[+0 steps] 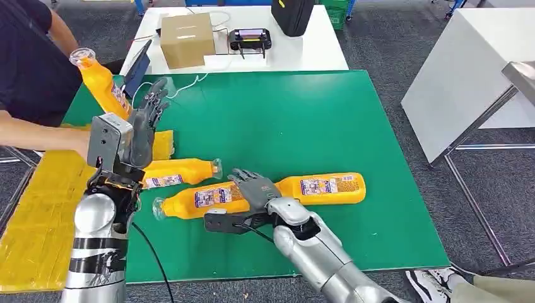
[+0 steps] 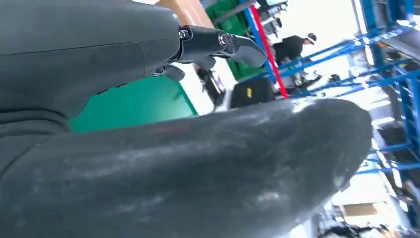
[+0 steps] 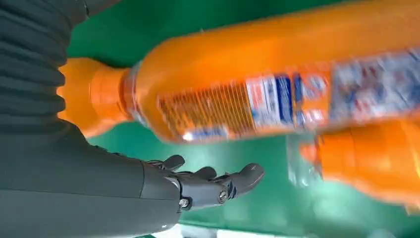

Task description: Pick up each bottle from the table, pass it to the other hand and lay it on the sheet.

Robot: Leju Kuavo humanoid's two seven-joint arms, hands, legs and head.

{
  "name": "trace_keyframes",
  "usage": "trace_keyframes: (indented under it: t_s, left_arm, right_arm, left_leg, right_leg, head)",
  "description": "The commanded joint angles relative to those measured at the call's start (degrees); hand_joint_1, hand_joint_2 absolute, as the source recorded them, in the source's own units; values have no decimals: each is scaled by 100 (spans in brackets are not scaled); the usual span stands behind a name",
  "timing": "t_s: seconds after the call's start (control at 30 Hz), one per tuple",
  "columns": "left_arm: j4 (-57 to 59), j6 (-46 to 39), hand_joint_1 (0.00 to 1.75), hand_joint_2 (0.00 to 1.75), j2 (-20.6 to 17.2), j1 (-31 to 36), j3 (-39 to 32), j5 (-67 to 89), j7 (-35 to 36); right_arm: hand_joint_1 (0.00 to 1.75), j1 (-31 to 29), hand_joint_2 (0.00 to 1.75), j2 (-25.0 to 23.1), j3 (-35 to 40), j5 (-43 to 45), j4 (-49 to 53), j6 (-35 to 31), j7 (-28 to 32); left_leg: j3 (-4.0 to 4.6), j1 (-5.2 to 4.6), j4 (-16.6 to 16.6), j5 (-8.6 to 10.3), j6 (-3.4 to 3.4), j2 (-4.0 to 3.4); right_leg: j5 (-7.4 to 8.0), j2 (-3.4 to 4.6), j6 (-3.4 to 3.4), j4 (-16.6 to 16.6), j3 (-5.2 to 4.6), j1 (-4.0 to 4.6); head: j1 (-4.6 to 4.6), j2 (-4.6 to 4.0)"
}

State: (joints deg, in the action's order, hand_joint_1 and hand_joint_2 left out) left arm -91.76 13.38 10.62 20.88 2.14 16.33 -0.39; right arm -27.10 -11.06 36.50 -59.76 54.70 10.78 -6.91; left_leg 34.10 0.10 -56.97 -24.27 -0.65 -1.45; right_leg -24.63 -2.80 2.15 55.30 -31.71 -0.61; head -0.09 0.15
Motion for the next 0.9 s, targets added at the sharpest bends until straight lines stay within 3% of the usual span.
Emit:
trace_keyframes:
  t_s: [0.03,0.1,0.17,0.2,0.4,0.47,0.6,0.63,0.7,0.77,0.83,0.87,0.9]
  left_arm:
    - [125,-50,0,0,13,137,477,-250,-18]
    - [167,-54,0,0,88,216,484,-318,-42]
    - [205,69,0,0,180,437,605,-492,144]
    - [286,36,0,0,210,523,657,-499,185]
    - [414,-62,0,0,180,527,669,-630,111]
    - [375,-102,0,0,150,496,611,-636,92]
    - [125,-464,0,0,155,420,411,-421,-12]
    - [-169,-946,0,0,268,307,88,-276,-71]
    - [-406,-1042,0,0,251,233,-97,-235,-44]
    - [-958,-1720,0,0,318,20,-674,11,-125]
    - [-1301,-1769,0,0,368,-127,-1013,-61,-117]
    - [-1478,-2061,0,0,436,-228,-1277,24,-224]
    - [-1574,-2052,0,0,429,-261,-1344,18,-222]
  right_arm:
    - [0,-669,175,-167,568,-493,-1869,194,-60]
    - [0,-755,175,-223,762,-643,-2088,457,-48]
    - [0,-908,175,-377,893,-647,-2520,1327,39]
    - [175,-941,175,-409,1001,-703,-2725,1481,152]
    - [175,-766,175,-384,1206,-836,-3057,1416,342]
    - [175,-761,175,-379,1181,-841,-3051,1339,289]
    - [175,-758,175,-378,1029,-793,-2872,1091,89]
    - [175,-703,175,-384,750,-619,-2605,720,-40]
    - [175,-670,175,-366,631,-554,-2360,619,-130]
    - [175,-353,175,-370,-46,-1,-1535,-215,-223]
    - [175,-98,175,-324,-320,416,-842,-267,-295]
    - [175,148,175,-427,-819,1132,-371,-528,-225]
    - [175,172,175,-377,-755,1219,-150,-447,-306]
  left_leg:
    - [-18,4,-1,-5,5,13]
    - [-20,4,2,-5,5,9]
    - [-11,6,-3,-3,5,8]
    - [-11,8,-9,-5,6,20]
    - [-44,6,9,2,4,35]
    - [-82,5,22,0,7,7]
    - [-95,9,9,-2,10,-5]
    - [-91,6,12,3,10,-2]
    - [-92,10,7,-2,9,-15]
    - [-88,9,5,0,2,-22]
    - [-90,10,9,1,5,-26]
    - [-87,9,3,1,1,-28]
    - [-83,7,2,-1,3,-35]
  right_leg:
    - [-6,22,-8,0,21,1]
    - [-5,21,-8,-3,21,1]
    - [-3,17,-7,0,12,4]
    - [-8,13,-9,6,15,5]
    - [-8,-10,-7,-11,50,2]
    - [0,28,-11,-25,73,0]
    - [0,25,-10,-16,79,5]
    - [3,28,-11,-14,76,1]
    - [3,41,-9,-12,75,4]
    - [4,46,-6,-9,73,3]
    - [7,59,-9,-11,72,4]
    - [4,49,-6,-4,73,4]
    - [3,63,-7,-1,65,2]
  head:
    - [0,0]
    - [-2,0]
    - [0,0]
    - [0,0]
    - [31,0]
    - [26,0]
    - [20,0]
    - [17,0]
    - [17,0]
    - [22,0]
    - [24,0]
    - [22,0]
    - [22,0]
